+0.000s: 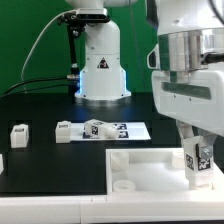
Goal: Assemble square table
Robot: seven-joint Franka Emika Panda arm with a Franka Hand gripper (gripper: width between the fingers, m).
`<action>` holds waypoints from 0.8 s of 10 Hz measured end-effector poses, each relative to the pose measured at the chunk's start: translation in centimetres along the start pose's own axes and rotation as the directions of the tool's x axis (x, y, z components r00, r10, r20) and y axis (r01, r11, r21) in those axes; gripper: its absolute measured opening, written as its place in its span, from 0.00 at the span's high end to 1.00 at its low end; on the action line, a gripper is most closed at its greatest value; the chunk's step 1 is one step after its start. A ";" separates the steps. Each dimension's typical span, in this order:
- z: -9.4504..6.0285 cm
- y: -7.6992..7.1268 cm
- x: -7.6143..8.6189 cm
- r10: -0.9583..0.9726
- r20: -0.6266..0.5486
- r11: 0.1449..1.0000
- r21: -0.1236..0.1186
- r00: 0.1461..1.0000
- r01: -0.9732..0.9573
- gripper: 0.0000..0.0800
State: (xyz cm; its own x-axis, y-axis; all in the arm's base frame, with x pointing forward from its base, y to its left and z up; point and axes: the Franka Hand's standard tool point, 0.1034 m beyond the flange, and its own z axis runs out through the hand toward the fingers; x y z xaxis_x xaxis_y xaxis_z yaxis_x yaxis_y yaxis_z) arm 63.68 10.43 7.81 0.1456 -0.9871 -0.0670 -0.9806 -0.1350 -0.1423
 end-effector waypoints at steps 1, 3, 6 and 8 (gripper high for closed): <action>0.0 0.0 0.0 0.005 0.000 1.000 0.000 1.000 -0.005 0.64; 0.0 0.0 0.0 -0.076 -0.007 0.997 -0.002 0.997 0.076 0.64; -0.3 -0.7 0.0 -0.577 -0.037 0.816 0.011 0.816 0.578 0.23; -0.2 -0.7 0.1 -0.662 -0.039 0.749 0.004 0.748 0.663 0.20</action>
Offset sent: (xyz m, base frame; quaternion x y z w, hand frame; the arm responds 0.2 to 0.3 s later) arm -0.0049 0.0044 0.0082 -0.0001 0.0266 -0.3747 0.9268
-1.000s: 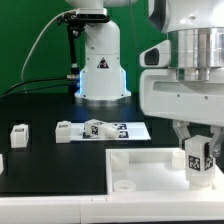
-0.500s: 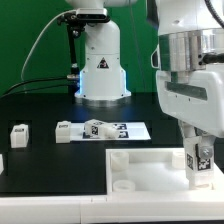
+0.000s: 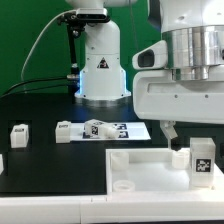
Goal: Assemble square table
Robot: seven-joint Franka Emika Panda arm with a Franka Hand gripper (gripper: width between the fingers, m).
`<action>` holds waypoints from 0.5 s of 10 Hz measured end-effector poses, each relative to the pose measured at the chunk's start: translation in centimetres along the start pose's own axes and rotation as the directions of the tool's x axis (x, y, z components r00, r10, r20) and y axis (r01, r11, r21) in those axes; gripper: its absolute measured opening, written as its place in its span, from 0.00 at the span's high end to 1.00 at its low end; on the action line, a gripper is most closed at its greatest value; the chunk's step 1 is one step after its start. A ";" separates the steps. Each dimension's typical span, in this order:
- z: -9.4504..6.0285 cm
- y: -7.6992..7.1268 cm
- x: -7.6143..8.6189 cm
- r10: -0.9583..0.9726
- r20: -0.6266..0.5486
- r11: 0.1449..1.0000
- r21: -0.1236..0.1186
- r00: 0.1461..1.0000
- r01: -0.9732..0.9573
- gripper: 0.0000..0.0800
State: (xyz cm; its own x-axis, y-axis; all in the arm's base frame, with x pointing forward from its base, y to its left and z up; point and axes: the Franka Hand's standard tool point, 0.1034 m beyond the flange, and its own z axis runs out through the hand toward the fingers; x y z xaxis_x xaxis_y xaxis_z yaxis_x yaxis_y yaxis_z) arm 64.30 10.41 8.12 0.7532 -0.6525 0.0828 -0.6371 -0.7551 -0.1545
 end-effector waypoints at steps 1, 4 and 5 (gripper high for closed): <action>0.0 0.0 0.0 -0.105 -0.005 0.994 -0.009 0.994 0.105 0.19; 0.4 -0.5 -0.4 -0.363 -0.018 0.932 -0.029 0.932 0.362 0.19; 0.4 -0.5 -0.4 -0.356 -0.018 0.934 -0.029 0.934 0.355 0.19</action>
Offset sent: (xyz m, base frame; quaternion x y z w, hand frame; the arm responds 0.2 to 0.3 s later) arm 0.0000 0.0000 0.0000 0.0000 0.0000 0.0000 1.0000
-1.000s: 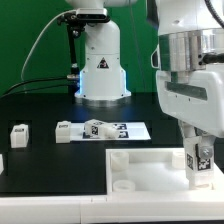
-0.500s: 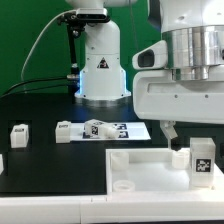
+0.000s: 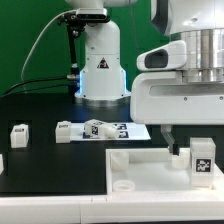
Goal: Assemble square table
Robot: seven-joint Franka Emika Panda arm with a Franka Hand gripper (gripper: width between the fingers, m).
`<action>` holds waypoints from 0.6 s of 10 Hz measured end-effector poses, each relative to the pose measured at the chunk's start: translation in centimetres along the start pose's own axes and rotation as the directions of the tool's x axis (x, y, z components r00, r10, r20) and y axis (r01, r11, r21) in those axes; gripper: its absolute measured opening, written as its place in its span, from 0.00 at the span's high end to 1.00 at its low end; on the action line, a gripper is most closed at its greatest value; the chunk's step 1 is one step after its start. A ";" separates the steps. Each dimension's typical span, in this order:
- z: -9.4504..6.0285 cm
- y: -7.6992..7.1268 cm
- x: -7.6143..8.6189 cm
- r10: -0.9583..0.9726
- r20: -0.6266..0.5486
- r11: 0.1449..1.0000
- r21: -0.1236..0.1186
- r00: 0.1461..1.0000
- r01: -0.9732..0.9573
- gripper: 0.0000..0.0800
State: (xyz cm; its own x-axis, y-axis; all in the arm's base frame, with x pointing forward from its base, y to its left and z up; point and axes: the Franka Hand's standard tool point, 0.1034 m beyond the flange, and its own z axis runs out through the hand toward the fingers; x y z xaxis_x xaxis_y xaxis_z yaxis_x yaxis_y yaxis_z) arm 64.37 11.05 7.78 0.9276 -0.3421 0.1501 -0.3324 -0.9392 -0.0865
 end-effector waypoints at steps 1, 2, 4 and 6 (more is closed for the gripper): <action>0.0 0.0 0.0 0.067 0.001 0.998 0.003 0.998 -0.067 0.33; 0.0 -0.1 0.0 0.143 0.002 0.990 0.003 0.990 -0.143 0.52; 0.1 0.2 -0.2 0.357 -0.002 0.934 -0.008 0.934 -0.357 0.64; 0.0 0.3 -0.5 0.626 -0.002 0.779 -0.024 0.780 -0.626 0.64</action>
Offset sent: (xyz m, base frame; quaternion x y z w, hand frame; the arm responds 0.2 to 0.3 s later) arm -0.0053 -0.0151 0.0042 -0.0541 0.0443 0.2519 0.9652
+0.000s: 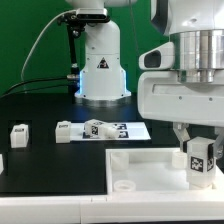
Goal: Assemble square table
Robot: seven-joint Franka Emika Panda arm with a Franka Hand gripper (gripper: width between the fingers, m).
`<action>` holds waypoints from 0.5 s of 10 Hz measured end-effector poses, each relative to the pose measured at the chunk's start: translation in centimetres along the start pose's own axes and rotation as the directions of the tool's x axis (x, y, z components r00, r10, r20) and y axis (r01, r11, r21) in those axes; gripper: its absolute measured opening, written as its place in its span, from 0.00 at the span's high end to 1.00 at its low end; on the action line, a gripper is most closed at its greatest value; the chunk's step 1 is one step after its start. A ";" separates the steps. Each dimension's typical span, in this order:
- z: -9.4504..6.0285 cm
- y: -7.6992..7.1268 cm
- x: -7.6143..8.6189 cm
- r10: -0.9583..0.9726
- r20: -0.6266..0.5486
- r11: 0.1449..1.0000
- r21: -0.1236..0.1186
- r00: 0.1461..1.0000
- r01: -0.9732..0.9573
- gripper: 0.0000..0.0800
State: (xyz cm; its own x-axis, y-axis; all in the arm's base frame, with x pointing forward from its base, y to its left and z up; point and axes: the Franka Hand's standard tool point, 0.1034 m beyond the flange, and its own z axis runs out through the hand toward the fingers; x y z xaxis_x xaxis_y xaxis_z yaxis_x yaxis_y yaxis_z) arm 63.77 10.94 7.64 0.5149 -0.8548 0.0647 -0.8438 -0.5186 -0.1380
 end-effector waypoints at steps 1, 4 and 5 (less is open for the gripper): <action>0.0 0.0 -0.3 0.217 0.017 0.976 -0.008 0.976 -0.217 0.64; 0.0 -0.3 -0.6 0.601 0.054 0.799 -0.023 0.798 -0.600 0.64; 0.1 -0.3 -0.6 0.592 0.054 0.806 -0.024 0.804 -0.591 0.64</action>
Offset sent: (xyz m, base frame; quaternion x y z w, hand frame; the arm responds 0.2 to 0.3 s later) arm 0.0189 0.0025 0.0147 0.0341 -0.0155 0.3064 0.9512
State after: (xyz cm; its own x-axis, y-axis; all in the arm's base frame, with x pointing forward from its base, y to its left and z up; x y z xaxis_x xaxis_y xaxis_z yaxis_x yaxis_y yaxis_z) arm 63.72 11.62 7.55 -0.0769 -0.9936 -0.0829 -0.9882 0.0870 -0.1261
